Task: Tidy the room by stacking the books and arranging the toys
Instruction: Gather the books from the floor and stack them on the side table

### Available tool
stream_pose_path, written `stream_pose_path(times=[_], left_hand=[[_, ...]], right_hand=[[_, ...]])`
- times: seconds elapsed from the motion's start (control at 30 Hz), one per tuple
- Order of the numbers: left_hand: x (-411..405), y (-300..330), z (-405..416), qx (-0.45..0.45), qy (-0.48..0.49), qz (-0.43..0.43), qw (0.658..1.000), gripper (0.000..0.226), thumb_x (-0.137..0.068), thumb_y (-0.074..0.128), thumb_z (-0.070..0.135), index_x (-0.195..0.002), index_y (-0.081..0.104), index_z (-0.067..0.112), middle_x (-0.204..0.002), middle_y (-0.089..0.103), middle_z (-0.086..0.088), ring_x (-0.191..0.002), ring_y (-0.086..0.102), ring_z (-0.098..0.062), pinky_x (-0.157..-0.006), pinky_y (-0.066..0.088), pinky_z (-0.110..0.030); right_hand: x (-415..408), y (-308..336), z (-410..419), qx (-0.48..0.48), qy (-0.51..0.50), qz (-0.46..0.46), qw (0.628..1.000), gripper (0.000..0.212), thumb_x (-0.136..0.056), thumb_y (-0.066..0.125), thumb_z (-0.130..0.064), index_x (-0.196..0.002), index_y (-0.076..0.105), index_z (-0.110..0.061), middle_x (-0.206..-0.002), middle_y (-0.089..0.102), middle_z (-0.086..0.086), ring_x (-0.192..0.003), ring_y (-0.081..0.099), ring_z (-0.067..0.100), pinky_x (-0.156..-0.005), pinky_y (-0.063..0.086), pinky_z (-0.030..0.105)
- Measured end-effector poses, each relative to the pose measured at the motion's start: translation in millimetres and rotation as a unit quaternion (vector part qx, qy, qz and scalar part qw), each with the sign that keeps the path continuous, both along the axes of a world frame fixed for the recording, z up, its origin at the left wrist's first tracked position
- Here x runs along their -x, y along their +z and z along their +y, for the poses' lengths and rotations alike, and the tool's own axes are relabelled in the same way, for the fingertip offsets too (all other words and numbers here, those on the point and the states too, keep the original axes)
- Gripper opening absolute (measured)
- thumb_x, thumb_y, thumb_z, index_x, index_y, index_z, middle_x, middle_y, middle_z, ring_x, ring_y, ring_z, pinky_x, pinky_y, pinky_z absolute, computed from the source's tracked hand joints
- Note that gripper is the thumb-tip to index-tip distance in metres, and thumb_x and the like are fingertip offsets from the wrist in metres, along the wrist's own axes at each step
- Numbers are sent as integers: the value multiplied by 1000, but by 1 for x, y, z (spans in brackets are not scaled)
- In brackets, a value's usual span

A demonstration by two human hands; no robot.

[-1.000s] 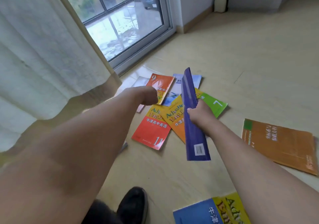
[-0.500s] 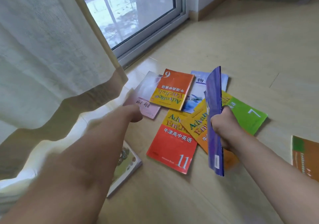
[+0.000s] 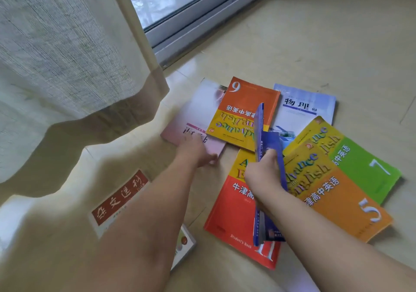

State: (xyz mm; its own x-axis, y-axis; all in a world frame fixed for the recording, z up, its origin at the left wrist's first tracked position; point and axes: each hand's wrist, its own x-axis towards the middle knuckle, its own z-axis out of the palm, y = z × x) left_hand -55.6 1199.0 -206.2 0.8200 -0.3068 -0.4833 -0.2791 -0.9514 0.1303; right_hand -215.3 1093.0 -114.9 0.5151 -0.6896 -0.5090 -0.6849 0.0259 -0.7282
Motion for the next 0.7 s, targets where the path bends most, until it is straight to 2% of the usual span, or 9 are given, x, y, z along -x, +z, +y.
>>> stream_pose_path(times=[0.07, 0.13, 0.23, 0.3, 0.37, 0.43, 0.53, 0.63, 0.7], left_hand=[[10, -18, -8, -62, -33, -68, 995, 95, -73, 52, 77, -136, 44, 5, -135, 47, -22, -129, 38, -38, -107, 34, -46], [14, -23, -16, -110, -67, -109, 986, 101, -75, 44, 78, -139, 42, 0, -136, 49, -26, -129, 40, -42, -106, 32, -50], [11, -22, -28, -140, -77, -94, 983, 84, -86, 51, 57, -143, 39, -5, -139, 46, -33, -125, 46, -45, -99, 42, -47], [9, -22, -36, -149, -77, -82, 982, 61, -93, 52, 29, -143, 42, -4, -137, 46, -38, -119, 53, -45, -88, 51, -42], [11, -25, -36, -127, -80, -101, 983, 41, -92, 46, 4, -132, 56, 1, -127, 59, -28, -109, 59, -36, -75, 49, -34], [12, -21, -28, -101, -94, -120, 983, 36, -90, 45, -7, -119, 64, 2, -113, 67, -16, -101, 63, -33, -67, 46, -34], [3, -4, -16, -96, -97, -132, 982, 32, -93, 46, 0, -116, 66, 6, -112, 69, -11, -101, 66, -31, -74, 49, -35], [-7, 18, -7, -169, -81, -103, 977, 35, -94, 50, 6, -125, 64, 11, -122, 66, -10, -110, 64, -32, -88, 55, -40], [-7, 32, 1, -206, -57, -51, 975, 36, -93, 54, 10, -128, 61, 13, -127, 63, -8, -116, 61, -33, -90, 56, -45]], right_hand=[[2, -11, 4, 26, 11, 1, 1000, 29, -86, 39, 3, -113, 35, -7, -94, 44, 8, -65, 41, 18, -49, 34, 28], [7, -23, 7, 42, 28, 19, 999, 22, -85, 40, 4, -102, 35, -8, -93, 44, 9, -69, 43, 21, -51, 38, 31], [16, -45, 12, 19, 66, 44, 997, 21, -86, 42, 0, -104, 37, -10, -103, 49, 11, -79, 51, 26, -60, 46, 36], [22, -57, 13, -23, 93, 56, 994, 24, -89, 51, -18, -107, 36, -19, -113, 52, 7, -88, 55, 26, -78, 50, 40], [26, -66, 10, -47, 136, 81, 986, 37, -87, 57, -45, -113, 37, -28, -130, 47, 0, -108, 51, 22, -100, 41, 49], [31, -74, 2, 4, 193, 142, 971, 53, -82, 54, -60, -125, 39, -33, -150, 27, -6, -138, 29, 19, -111, 21, 59], [46, -80, -21, 98, 183, 236, 949, 80, -78, 61, -57, -146, 24, -34, -161, -3, -8, -148, -5, 23, -111, 6, 67], [70, -89, -38, 110, 116, 295, 942, 107, -73, 69, -58, -152, 4, -26, -160, -6, 0, -146, -1, 29, -110, 11, 70], [82, -93, -37, 132, 105, 322, 932, 119, -66, 74, -63, -151, 1, -22, -156, 3, 9, -142, 12, 33, -107, 23, 63]])
